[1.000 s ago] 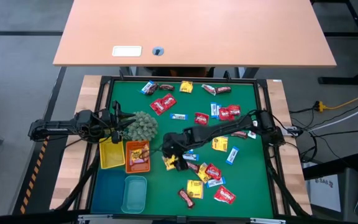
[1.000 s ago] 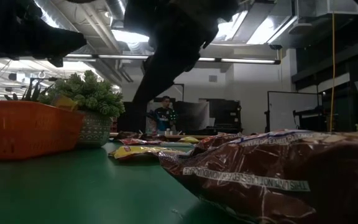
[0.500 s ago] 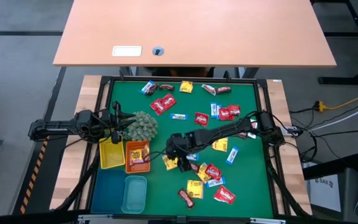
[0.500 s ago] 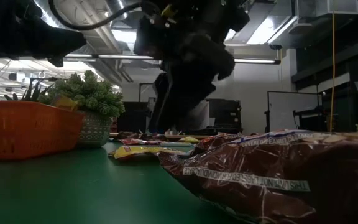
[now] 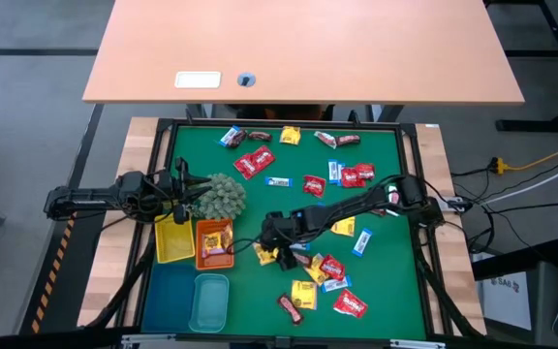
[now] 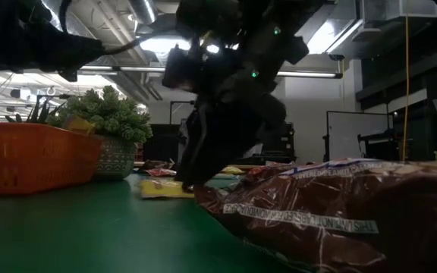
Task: Sort candy
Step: Put the yellow candy into the orange basket
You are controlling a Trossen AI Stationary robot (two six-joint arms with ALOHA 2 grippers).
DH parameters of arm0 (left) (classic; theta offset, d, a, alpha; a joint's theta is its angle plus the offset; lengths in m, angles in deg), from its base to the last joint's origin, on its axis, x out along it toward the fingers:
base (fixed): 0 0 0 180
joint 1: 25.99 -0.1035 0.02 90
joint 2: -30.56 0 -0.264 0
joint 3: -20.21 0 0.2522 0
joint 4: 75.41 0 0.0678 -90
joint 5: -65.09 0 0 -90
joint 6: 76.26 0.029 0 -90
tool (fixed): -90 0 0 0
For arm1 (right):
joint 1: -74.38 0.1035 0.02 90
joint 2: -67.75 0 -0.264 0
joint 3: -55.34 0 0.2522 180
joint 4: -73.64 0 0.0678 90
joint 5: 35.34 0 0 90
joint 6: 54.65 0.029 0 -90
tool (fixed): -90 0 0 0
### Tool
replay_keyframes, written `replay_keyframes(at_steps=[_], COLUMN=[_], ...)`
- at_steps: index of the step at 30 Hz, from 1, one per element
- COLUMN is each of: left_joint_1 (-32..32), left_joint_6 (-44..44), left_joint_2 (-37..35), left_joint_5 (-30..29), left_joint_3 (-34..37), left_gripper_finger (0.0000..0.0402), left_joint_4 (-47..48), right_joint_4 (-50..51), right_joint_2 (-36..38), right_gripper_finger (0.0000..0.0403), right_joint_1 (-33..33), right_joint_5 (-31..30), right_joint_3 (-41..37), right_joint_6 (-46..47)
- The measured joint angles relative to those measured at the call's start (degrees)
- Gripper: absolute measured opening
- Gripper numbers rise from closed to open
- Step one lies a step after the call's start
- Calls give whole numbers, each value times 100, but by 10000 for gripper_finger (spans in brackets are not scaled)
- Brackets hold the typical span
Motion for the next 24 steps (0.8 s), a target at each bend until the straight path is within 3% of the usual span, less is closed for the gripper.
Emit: replay_keyframes(at_steps=[10,24], left_joint_1=[0,0], left_joint_6=[2,4], left_joint_2=[0,0], left_joint_5=[0,0], left_joint_3=[2,2], left_gripper_finger=[96,96], left_joint_4=[147,205], right_joint_4=[-174,-265], right_joint_2=[-175,-195], right_gripper_finger=[290,191], right_joint_1=[0,0], right_joint_5=[59,153], right_joint_3=[44,55], right_joint_6=[-3,-5])
